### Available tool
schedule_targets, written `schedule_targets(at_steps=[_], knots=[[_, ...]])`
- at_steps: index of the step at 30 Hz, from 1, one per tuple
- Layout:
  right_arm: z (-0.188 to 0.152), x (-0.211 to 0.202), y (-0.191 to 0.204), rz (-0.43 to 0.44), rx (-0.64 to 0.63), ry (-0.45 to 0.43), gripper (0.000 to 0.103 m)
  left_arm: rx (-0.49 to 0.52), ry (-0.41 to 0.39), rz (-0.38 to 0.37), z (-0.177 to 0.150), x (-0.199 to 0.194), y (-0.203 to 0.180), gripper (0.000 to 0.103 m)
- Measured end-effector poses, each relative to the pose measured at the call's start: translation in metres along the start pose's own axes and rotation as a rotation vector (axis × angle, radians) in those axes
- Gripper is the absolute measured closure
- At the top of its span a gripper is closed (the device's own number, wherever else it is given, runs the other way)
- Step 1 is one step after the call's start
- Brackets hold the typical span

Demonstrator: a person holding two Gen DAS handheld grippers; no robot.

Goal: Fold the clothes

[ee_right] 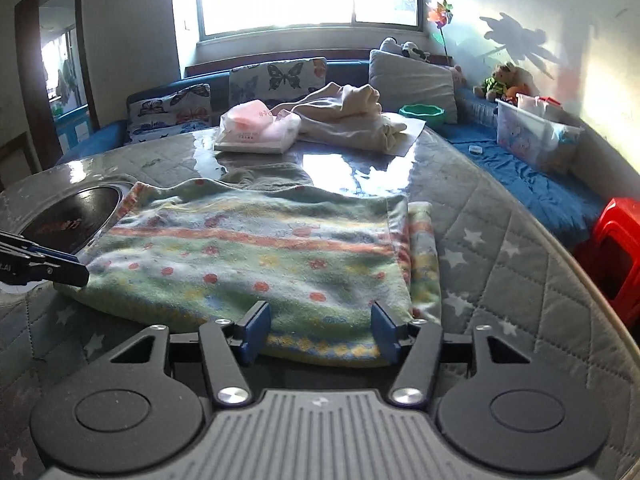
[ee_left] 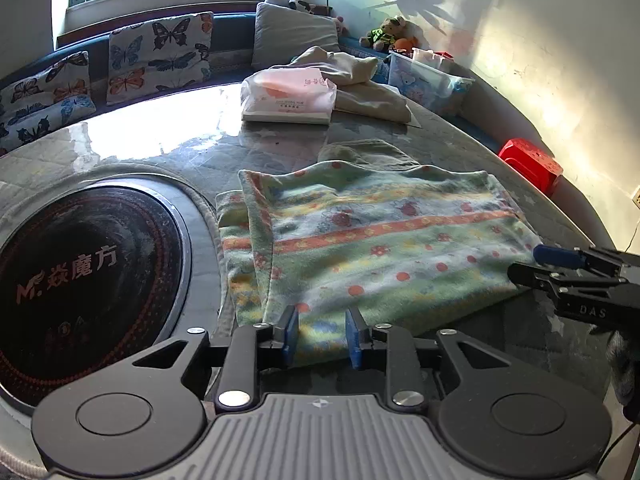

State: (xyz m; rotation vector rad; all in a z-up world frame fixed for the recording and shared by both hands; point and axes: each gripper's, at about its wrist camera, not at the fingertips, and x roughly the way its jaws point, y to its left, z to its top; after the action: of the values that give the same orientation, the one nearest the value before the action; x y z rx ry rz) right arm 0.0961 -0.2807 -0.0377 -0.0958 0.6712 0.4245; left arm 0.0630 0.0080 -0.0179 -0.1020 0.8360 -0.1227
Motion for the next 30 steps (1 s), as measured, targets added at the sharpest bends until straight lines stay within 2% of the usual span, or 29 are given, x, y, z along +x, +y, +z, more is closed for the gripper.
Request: schedule_targets(at_steps=[1, 3, 10, 16, 21, 26, 30], knots=[[0.001, -0.001, 0.001, 0.003, 0.001, -0.003, 0.038, -0.001, -0.002, -0.002, 0.0, -0.002, -0.001, 0.067], [0.002, -0.004, 0.005, 0.004, -0.007, -0.012, 0.025, 0.0, -0.012, 0.003, -0.002, -0.007, -0.002, 0.059], [0.002, -0.011, 0.018, 0.01, -0.019, -0.033, 0.016, -0.004, -0.023, 0.028, -0.01, -0.019, 0.0, 0.047], [0.002, -0.02, 0.029, 0.011, -0.04, -0.049, 0.001, 0.001, -0.042, 0.05, -0.016, -0.033, 0.002, 0.035], [0.003, -0.026, 0.04, 0.013, -0.047, -0.061, 0.0, 0.005, -0.061, 0.069, -0.02, -0.045, 0.006, 0.028], [0.004, -0.03, 0.054, 0.035, -0.068, -0.064, 0.0, 0.005, -0.086, 0.096, -0.026, -0.058, 0.013, 0.016], [0.006, -0.033, 0.069, 0.062, -0.083, -0.075, 0.0, 0.007, -0.102, 0.122, -0.032, -0.069, 0.019, 0.012]])
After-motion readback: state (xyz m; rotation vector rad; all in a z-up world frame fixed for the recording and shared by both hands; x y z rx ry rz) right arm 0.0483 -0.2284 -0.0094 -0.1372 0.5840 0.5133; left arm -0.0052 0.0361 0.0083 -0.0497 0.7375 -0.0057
